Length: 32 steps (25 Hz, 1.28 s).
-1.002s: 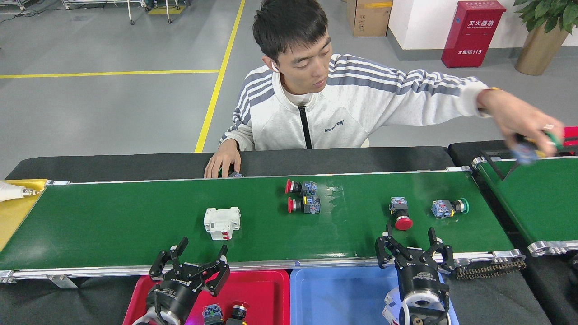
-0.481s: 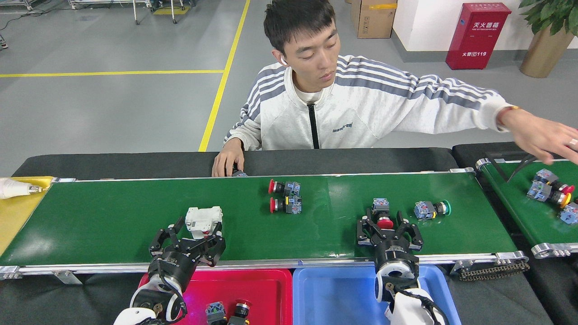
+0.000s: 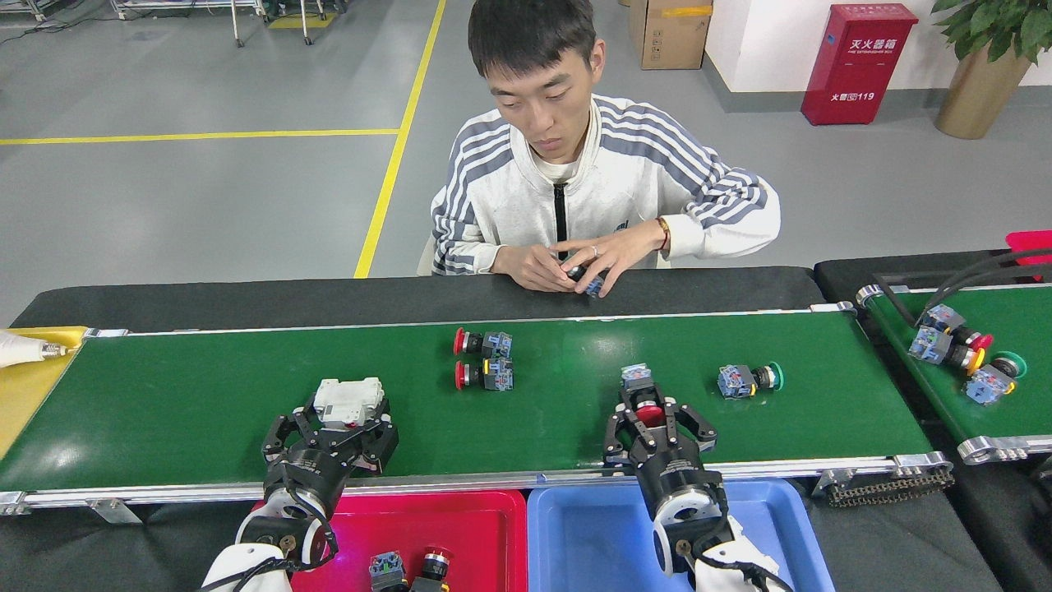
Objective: Pick switch part from conveyor to tray
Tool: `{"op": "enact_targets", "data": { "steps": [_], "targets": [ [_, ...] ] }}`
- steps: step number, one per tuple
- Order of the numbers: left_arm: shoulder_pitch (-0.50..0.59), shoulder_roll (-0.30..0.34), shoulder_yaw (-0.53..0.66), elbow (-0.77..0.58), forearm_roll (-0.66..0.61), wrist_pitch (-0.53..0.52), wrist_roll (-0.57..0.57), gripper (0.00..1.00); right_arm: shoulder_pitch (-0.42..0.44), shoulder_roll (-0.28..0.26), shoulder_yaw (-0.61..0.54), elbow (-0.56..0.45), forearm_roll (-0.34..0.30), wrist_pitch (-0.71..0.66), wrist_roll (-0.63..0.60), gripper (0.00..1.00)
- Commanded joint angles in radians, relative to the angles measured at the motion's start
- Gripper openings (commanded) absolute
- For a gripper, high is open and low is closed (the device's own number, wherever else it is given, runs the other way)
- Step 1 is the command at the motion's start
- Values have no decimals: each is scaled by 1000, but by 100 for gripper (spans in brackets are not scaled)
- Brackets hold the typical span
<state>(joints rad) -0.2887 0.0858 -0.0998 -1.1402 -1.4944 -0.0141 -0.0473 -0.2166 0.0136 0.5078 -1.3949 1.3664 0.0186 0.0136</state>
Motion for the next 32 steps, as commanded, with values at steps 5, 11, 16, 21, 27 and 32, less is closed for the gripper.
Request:
{"op": "enact_targets", "data": {
  "steps": [5,11,16,21,27,32],
  "targets": [
    [2,12,9,-93,26,-101,55,3,5,20,196,-29,42,-180,-4,96],
    [6,38,15,-132,23,-233,95,4,10,32,218,-9,40,-183,-3,100],
    [51,63,15,-155,23,-276,95,6,102,-3,98,-119,34,-158,-7,100],
    [138,52,0,-290,20,-438,95,6,361,-6,-333,-296,34,-48,-98,100],
    [238,-15,-228,-434,-13,-463,80,20,428,8,-607,-297,33,-3,-139,100],
    [332,-40,-376,-512,-17,-449,76,96,428,-6,-623,-296,31,-3,-138,100]
  ]
}}
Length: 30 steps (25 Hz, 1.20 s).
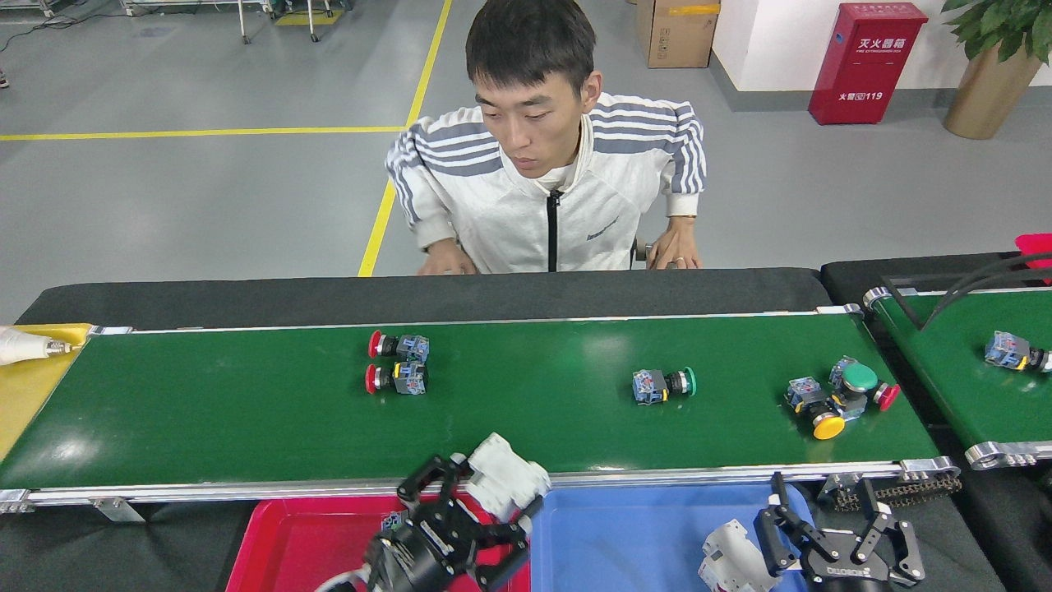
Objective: Pick switch part from conveyor to tray
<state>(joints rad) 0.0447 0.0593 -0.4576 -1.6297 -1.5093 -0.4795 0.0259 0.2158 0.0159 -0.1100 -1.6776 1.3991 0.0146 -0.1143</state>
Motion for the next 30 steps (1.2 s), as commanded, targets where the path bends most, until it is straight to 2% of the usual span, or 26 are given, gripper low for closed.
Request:
{"op": "enact_targets", "data": {
  "steps": [1,5,8,12,15,18,21,26,30],
  "targets": [
    [3,-30,-23,-22,0,21,2,100,-4,-11,-5,-13,-3,-1,-8,100],
    [1,-47,-15,-18,1,24,2,100,-9,-17,3,-4,-9,-9,4,100],
    [-5,-49,53,-19,9,27,5,100,-27,-17,6,-2,-11,-16,45,100],
    [-8,-36,261,-53,4,128,6,100,-76,-11,26,27,-9,-2,142,100],
    [1,4,542,-53,14,108,6,100,-119,-7,33,68,0,13,183,100],
    [24,67,678,4,15,82,5,100,-187,-7,88,118,1,25,228,100],
    [37,134,697,73,35,93,5,100,-245,-11,135,167,1,88,242,100],
    [-11,140,692,97,58,101,-6,100,-299,-17,158,210,-2,99,251,100],
    [-143,136,636,195,58,150,-109,100,-314,-17,159,242,-6,91,251,100]
  ]
}}
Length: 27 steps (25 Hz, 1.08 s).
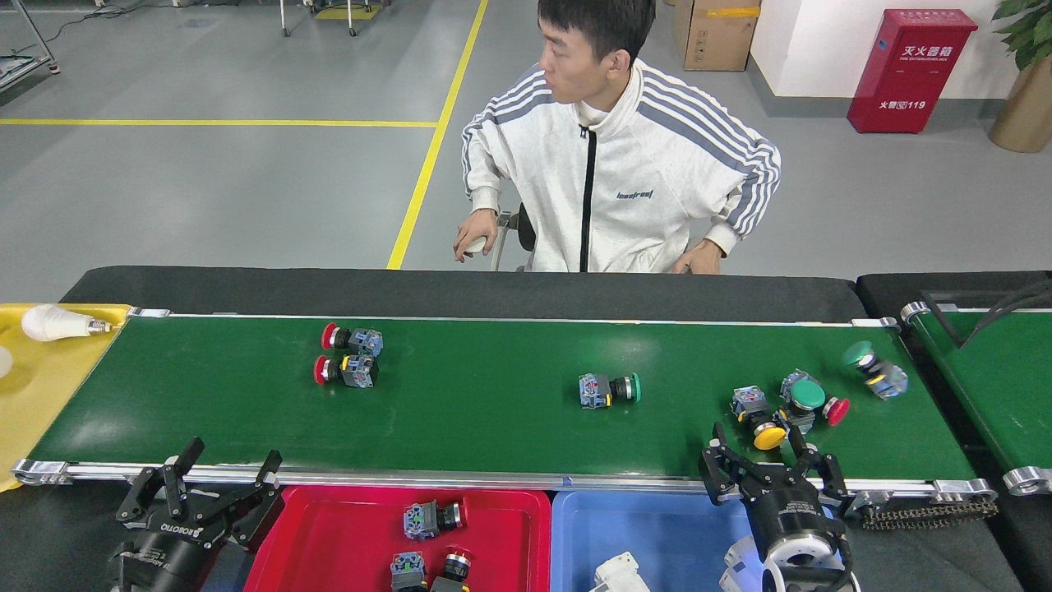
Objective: Pick switch part from conveyor to tray
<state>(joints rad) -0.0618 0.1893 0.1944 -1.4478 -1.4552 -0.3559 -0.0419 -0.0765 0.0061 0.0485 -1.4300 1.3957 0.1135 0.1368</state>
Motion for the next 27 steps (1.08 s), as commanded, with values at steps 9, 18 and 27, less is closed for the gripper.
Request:
{"op": "enact_targets", "data": {
  "steps": [9,18,27],
  "targets": [
    [-299,9,-98,340,3,120,-58,100,-174,-2,33,134,-7,2,0,100],
    [-381,15,-99,481,1,126,-58,100,-284,9,132,290,-7,-1,0,60],
    [-449,71,-99,658,-1,167,-52,100,-284,9,211,276,-15,-9,7,2]
  ]
}}
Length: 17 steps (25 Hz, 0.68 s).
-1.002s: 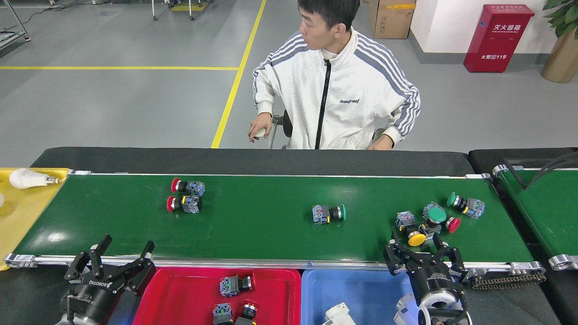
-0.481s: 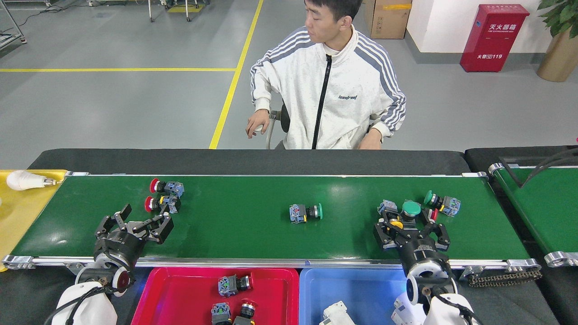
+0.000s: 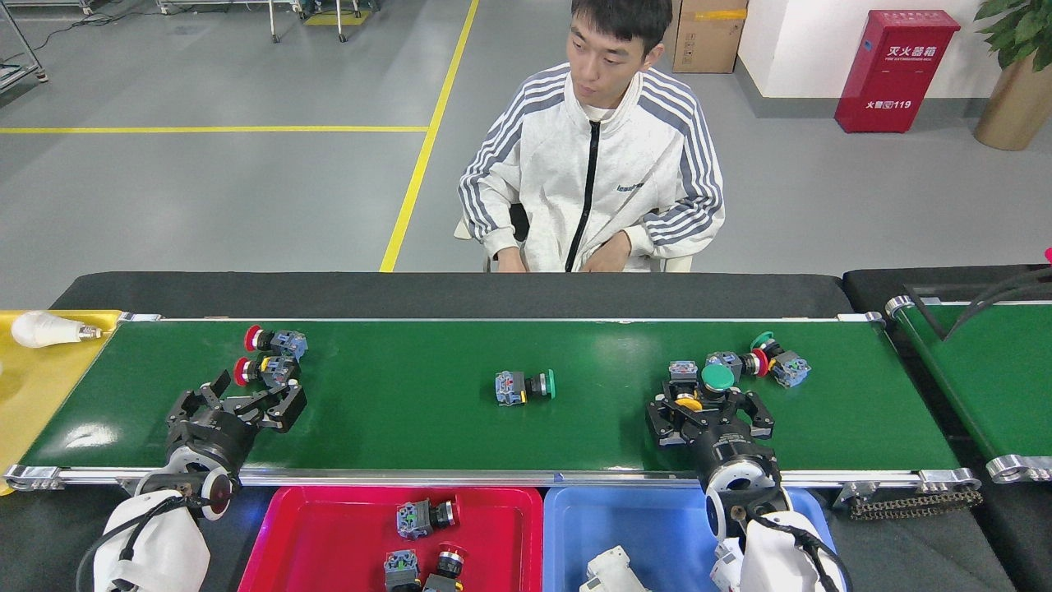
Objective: Pick switch part from conveyor to tray
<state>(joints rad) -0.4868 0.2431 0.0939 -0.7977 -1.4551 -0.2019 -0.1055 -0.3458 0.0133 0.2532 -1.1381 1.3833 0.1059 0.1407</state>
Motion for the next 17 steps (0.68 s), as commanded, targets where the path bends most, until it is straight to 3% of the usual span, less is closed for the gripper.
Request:
{"op": "enact_targets", "data": {
  "steps": [1,7,11,12,13,14,17],
  "targets": [
    [-24,27,3,18,1,18,13,100,-15,4,21,-25,-3,-3,4,2],
    [-26,59,7,52,4,78,13,100,-1,31,218,-189,-3,-29,10,2],
    [-32,70,10,77,4,105,13,100,5,91,414,-224,-1,-31,13,2],
    [-44,70,10,91,4,110,13,100,5,114,475,-221,0,-31,11,11],
    [-58,68,10,107,4,111,13,100,5,126,535,-216,5,-28,11,48],
    [-70,68,10,124,4,116,13,100,4,139,594,-207,10,-20,7,100],
    [-110,67,7,170,4,142,13,99,4,145,659,-195,-1,-32,0,100]
  ]
}}
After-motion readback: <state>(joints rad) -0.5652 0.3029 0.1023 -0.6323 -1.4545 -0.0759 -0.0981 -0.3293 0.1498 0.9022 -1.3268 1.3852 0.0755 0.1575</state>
